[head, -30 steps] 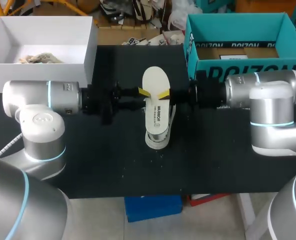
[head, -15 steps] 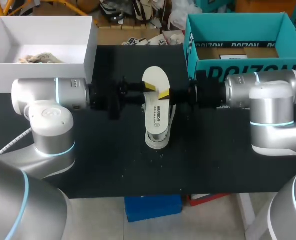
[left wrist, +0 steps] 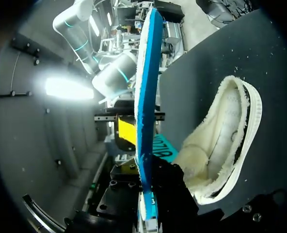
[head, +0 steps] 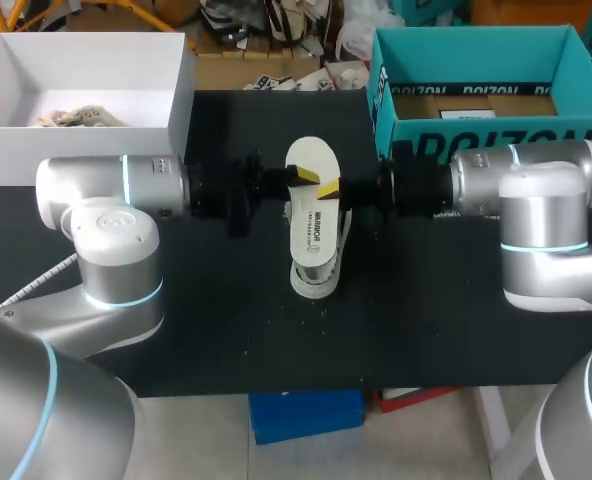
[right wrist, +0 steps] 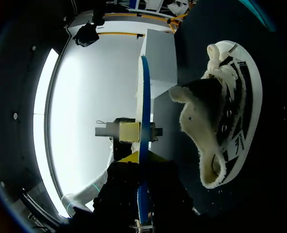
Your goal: Take the shoe out of the shoebox, open the shoe tongue, remove and reinsert the insole, then place the shoe into the shoebox
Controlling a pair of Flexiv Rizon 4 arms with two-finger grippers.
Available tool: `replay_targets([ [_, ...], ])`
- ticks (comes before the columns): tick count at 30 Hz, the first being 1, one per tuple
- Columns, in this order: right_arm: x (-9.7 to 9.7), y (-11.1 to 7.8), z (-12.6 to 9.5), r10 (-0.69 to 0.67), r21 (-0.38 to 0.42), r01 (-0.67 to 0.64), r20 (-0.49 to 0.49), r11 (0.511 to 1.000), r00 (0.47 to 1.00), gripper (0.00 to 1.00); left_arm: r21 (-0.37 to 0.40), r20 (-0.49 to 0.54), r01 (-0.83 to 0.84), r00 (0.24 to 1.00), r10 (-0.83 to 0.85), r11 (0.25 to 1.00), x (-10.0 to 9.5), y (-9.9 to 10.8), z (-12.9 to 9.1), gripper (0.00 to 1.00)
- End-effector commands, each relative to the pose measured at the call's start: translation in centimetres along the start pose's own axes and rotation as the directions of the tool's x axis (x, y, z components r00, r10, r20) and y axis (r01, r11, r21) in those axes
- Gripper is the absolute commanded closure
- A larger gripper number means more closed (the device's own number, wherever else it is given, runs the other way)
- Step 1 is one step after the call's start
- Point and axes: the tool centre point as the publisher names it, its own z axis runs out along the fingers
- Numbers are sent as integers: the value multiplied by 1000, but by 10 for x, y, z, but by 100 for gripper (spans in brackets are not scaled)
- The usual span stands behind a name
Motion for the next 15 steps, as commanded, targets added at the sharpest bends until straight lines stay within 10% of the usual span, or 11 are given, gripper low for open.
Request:
replay_targets([
  [1, 0, 0, 2, 0, -3, 0, 1, 1000, 1000, 100, 1, 13, -7, 1000, 7, 1000, -1, -5, 3, 100],
  [6, 0, 0, 2, 0, -3, 0, 1, 1000, 1000, 100, 10, 10, -25, 1000, 25, 1000, -2, -13, -4, 100],
  [7, 0, 0, 2, 0, -3, 0, 1, 1000, 1000, 73, 6, -16, -22, 1000, 22, 1000, -2, -15, -6, 100],
  [8, 1, 0, 0, 9, -10, -9, -1, 1000, 1000, 0, -4, -57, -23, 998, 23, 1000, -2, -17, -8, 100],
  [15, -8, -6, -23, 76, -95, -64, 129, 993, 989, 0, -6, -254, -15, 967, 13, 1000, 0, -49, -31, 100],
])
